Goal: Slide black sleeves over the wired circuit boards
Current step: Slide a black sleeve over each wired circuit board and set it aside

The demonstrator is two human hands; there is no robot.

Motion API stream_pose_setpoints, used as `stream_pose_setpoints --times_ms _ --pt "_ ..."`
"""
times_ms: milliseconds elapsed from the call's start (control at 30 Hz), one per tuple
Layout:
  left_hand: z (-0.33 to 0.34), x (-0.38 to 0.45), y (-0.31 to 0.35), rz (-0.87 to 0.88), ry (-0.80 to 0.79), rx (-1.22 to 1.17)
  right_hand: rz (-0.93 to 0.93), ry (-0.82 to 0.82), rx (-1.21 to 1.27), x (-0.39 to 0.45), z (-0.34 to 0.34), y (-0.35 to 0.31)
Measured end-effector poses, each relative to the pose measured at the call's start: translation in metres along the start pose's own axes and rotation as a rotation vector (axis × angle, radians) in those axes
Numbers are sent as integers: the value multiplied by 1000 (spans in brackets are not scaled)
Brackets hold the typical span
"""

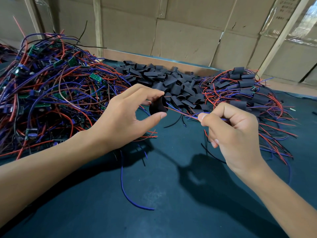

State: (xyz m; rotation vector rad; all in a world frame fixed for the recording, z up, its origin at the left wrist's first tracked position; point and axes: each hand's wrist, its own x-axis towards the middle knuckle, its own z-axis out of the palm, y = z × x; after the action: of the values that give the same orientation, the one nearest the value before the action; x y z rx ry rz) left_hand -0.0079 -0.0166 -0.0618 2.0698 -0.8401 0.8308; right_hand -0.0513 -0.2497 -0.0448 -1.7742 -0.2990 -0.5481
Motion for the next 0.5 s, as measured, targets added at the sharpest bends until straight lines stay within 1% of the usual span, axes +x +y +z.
stream_pose_setpoints --times_ms 100,200,333,400,433,500 --pt "-1 0 -1 57 -16 44 -25 -44 -12 -1 -1 0" --pt "-2 2 -2 228 -73 176 -75 -131 -60 -2 -1 1" --pt "-3 4 -2 424 -140 269 -168 -240 -216 -5 5 3" --pt "-1 3 -3 457 -139 281 -190 -301 -326 -5 7 6" --pt "-1 3 -3 447 -132 274 -164 -323 -369 -5 7 8" --pt "-2 4 -6 396 -114 248 -56 -337 -442 -3 2 13"
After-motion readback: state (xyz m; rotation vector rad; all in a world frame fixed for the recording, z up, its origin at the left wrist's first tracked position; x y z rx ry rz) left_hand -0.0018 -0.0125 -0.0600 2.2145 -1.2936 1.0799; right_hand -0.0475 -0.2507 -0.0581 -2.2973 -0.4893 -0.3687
